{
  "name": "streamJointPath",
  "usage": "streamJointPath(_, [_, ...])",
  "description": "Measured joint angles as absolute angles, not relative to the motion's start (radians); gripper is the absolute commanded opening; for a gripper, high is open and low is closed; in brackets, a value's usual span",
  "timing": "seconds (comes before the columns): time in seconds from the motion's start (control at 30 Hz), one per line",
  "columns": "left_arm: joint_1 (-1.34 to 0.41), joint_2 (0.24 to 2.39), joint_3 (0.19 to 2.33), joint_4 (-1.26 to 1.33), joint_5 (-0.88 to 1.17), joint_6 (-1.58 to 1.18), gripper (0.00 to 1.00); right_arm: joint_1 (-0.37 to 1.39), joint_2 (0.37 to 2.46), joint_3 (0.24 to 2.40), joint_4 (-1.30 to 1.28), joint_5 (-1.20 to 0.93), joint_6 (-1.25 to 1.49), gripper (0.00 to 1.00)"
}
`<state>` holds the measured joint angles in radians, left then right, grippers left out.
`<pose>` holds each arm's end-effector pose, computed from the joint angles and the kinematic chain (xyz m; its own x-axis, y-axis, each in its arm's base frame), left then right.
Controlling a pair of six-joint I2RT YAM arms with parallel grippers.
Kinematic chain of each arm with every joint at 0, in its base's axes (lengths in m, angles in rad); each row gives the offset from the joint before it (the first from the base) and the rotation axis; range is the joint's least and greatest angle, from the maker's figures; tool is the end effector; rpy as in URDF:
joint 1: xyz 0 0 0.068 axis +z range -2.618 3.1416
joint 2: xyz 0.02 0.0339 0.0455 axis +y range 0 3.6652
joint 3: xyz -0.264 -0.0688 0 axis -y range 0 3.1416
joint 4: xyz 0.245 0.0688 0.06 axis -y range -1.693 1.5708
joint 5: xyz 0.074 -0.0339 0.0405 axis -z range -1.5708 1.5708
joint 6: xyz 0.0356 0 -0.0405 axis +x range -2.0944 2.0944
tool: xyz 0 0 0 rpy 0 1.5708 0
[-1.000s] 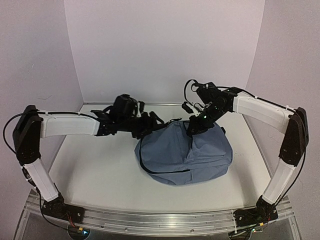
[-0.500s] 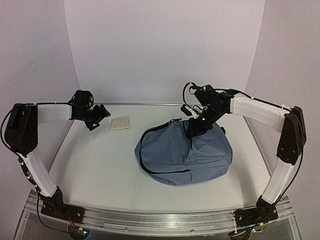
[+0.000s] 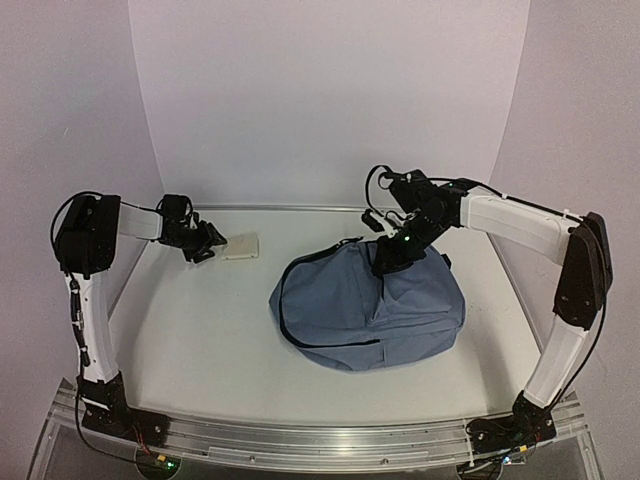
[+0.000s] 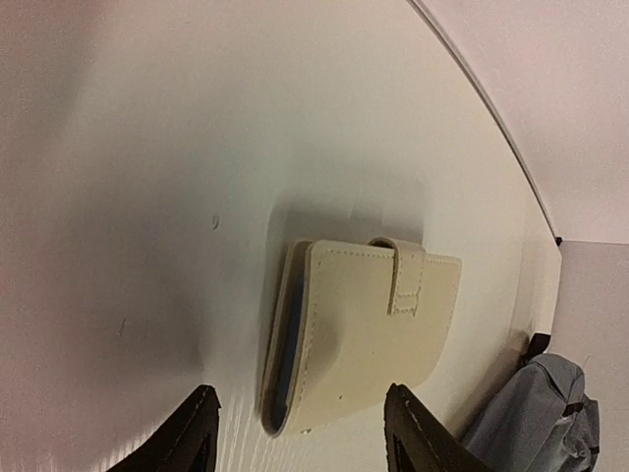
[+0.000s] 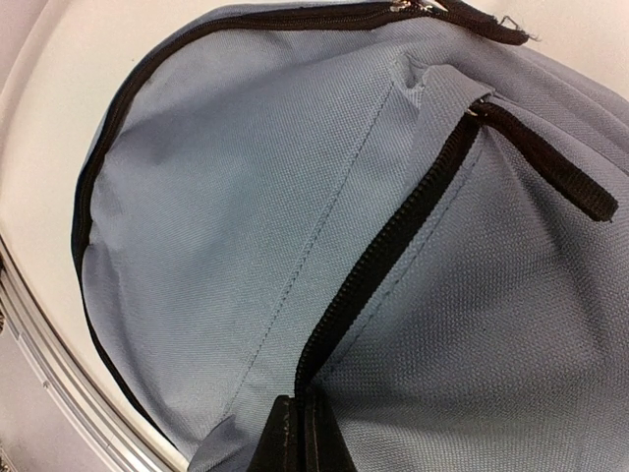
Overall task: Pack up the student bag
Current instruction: Pick up the personal item from the center of the board.
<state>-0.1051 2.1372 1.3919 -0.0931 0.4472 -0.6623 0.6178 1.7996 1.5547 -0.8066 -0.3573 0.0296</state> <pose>0.4492 -0.0629 0.1353 -0.8181 -0.4712 -0.3296 -0.1534 0.7312 -0.6647 0.3069 0.2334 0.2762 -0.7276 -0.4830 -0.4871 -0.6629 0.6777 0.3182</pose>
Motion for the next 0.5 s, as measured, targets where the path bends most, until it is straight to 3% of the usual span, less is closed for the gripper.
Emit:
streamJointPath(0.33, [-0.105, 2.235, 1.444, 0.007, 0.54, -0.686, 0.23, 0.618, 1.8, 1.554, -0.806, -0.357, 0.03, 0.05])
streamJointPath(0.5, [-0.105, 2.24, 1.433, 0.065, 0.574, -0.709, 0.02, 0.618, 1.8, 1.554, -0.804, -0.357, 0.025, 0.21])
